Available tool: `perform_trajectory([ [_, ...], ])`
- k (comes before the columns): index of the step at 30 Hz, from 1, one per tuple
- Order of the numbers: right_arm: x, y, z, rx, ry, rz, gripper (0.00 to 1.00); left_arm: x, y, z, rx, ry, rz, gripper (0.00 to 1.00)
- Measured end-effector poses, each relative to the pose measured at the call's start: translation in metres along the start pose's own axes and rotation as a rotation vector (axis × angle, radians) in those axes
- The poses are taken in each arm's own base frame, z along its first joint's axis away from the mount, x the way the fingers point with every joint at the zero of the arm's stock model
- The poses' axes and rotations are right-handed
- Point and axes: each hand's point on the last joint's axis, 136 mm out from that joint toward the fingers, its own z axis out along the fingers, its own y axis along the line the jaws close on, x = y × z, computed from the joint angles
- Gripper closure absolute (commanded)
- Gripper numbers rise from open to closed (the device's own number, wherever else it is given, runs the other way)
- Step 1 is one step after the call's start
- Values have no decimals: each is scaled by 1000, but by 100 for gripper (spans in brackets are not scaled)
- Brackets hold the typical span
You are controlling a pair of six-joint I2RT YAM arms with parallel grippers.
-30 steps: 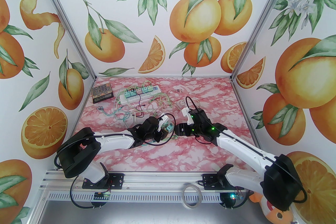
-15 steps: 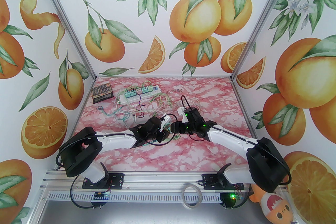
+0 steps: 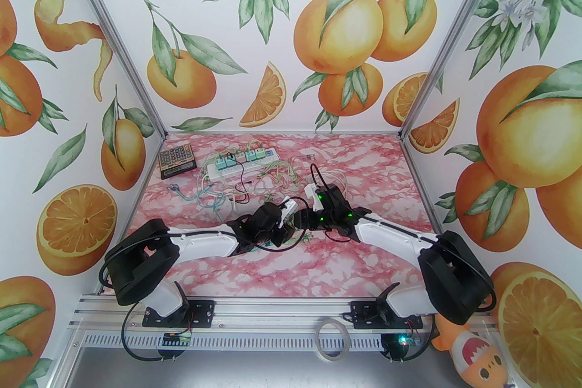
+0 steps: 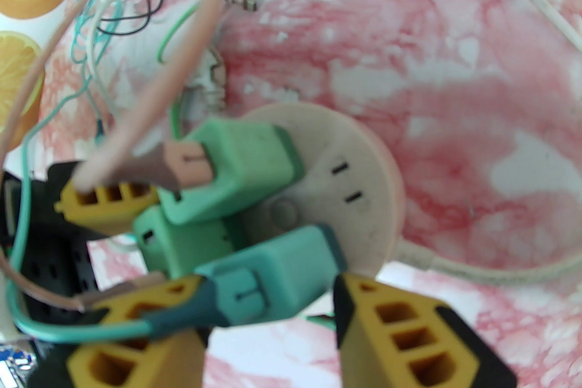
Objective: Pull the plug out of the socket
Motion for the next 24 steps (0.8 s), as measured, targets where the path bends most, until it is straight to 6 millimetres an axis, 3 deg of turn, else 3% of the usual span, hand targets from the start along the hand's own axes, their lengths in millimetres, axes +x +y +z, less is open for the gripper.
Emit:
perform_trajectory([
  [14, -2, -2, 0, 23, -13, -32, 56, -1, 1, 0, 9, 2, -63, 63],
  [24, -2, -4, 0, 32, -13, -49, 57, -1, -3, -2, -68, 32, 15, 64],
])
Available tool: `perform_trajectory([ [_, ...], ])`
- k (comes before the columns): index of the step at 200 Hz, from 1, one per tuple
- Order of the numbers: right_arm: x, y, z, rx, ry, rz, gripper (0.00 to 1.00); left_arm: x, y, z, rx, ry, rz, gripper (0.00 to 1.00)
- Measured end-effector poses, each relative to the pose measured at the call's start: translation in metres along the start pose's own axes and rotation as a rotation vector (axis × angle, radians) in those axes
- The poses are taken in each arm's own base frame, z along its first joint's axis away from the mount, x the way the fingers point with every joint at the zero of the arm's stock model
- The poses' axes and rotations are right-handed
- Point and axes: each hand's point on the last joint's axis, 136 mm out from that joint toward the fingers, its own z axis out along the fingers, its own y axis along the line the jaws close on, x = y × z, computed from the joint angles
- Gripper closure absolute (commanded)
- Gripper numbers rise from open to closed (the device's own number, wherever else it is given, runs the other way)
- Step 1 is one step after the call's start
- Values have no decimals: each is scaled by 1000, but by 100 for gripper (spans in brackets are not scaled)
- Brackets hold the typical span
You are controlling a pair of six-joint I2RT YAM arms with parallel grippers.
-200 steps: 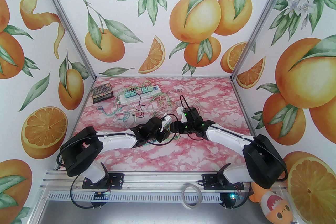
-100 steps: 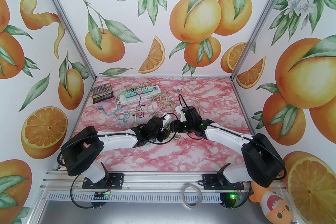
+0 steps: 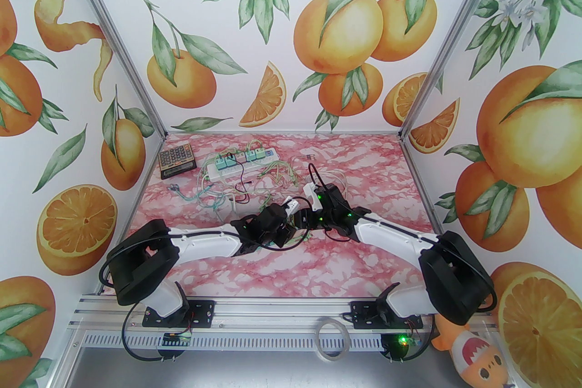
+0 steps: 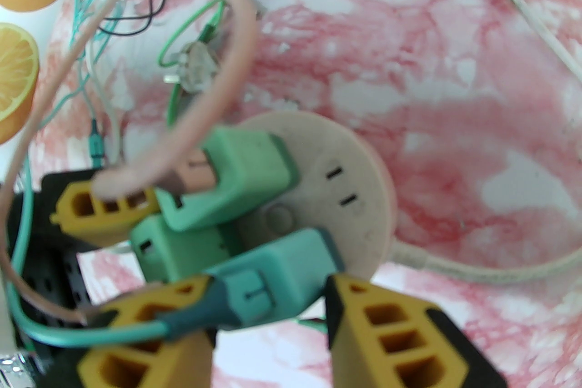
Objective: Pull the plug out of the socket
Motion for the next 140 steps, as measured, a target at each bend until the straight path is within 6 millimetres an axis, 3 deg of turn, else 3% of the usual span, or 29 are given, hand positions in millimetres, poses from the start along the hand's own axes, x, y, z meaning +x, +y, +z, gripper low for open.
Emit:
perform_trajectory([
  [140, -5, 1, 2, 11, 3, -23, 57, -1, 6, 0, 66, 12, -118, 67],
])
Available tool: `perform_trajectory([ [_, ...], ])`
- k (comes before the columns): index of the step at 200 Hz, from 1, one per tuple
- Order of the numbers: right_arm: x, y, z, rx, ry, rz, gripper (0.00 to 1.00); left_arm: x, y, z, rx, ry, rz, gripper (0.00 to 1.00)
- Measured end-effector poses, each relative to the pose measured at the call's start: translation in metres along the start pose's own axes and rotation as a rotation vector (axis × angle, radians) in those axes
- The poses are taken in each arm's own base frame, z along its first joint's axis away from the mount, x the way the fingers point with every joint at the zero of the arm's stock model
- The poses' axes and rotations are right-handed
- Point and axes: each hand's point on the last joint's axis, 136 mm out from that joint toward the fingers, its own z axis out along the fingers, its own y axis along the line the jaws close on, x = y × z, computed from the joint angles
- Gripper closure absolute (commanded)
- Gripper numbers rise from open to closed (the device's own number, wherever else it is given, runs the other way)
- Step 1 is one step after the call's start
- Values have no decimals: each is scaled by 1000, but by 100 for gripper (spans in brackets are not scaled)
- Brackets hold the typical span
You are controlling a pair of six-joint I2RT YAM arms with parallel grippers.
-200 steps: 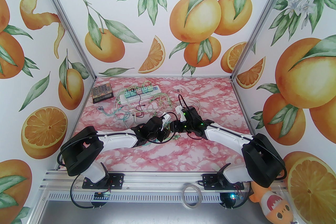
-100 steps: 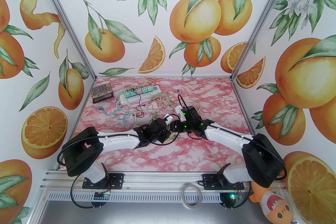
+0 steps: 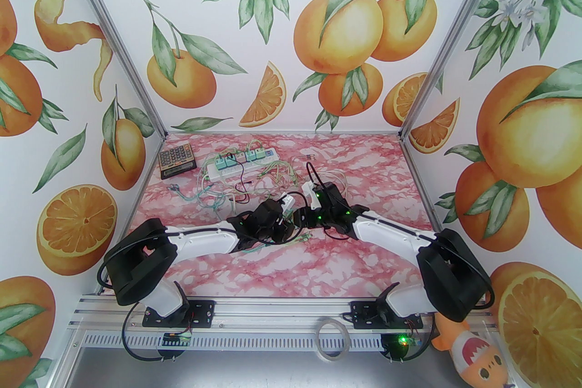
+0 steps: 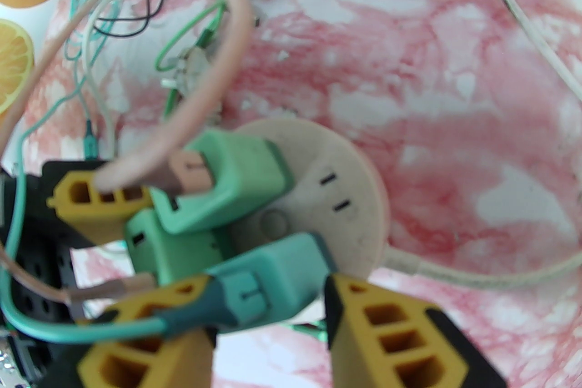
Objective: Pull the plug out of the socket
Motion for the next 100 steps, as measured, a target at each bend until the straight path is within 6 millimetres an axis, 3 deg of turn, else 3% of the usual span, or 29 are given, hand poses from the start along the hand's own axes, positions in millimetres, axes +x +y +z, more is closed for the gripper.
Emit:
perform_trajectory([
  [51, 2, 2, 1, -3, 12, -10, 57, 3, -6, -4, -108, -13, 126, 67],
  [100, 1, 2, 2, -2, 18, -9, 57, 2, -4, -4, -119, -12, 126, 68],
])
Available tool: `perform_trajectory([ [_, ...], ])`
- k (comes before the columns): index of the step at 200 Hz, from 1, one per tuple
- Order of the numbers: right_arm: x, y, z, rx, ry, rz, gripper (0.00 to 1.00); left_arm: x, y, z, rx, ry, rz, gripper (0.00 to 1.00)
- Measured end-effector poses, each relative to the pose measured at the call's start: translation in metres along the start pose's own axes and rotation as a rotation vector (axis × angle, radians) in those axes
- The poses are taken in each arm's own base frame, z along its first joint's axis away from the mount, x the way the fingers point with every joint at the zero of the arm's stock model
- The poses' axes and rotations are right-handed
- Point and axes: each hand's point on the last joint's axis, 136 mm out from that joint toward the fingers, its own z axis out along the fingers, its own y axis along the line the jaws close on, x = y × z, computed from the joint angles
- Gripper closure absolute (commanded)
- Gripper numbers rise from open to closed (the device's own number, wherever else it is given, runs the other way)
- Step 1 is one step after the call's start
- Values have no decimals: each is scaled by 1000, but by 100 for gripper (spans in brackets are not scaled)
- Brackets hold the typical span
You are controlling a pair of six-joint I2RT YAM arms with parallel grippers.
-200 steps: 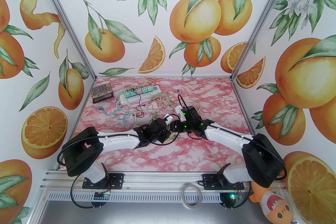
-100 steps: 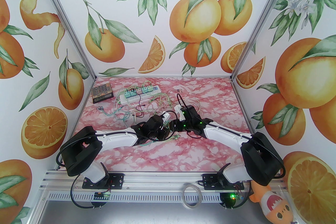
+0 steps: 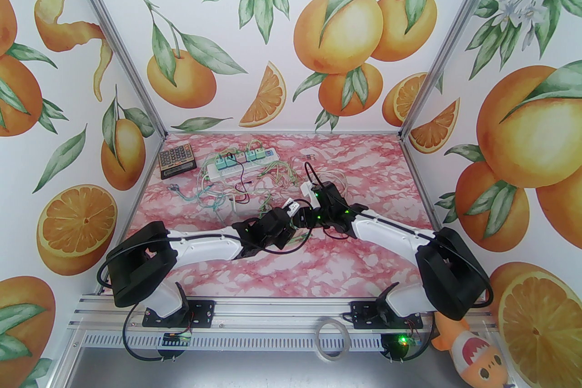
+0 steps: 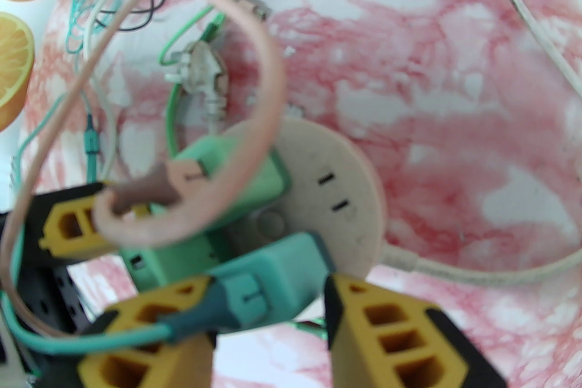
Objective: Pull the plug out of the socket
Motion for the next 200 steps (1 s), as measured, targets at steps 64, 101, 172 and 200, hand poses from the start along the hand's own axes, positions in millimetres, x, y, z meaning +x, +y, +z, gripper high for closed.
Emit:
perform_trajectory([
  [64, -4, 1, 1, -4, -10, -3, 57, -2, 12, -4, 69, 4, -108, 68],
  [101, -5, 2, 1, -5, -13, -4, 57, -2, 11, -5, 90, 7, -127, 68],
  [172, 0, 4, 4, 17, -6, -31, 57, -6, -1, -9, 40, -19, -4, 68],
  [200, 0, 3, 4, 27, -8, -36, 56, -5, -8, -11, 42, -16, 10, 68],
])
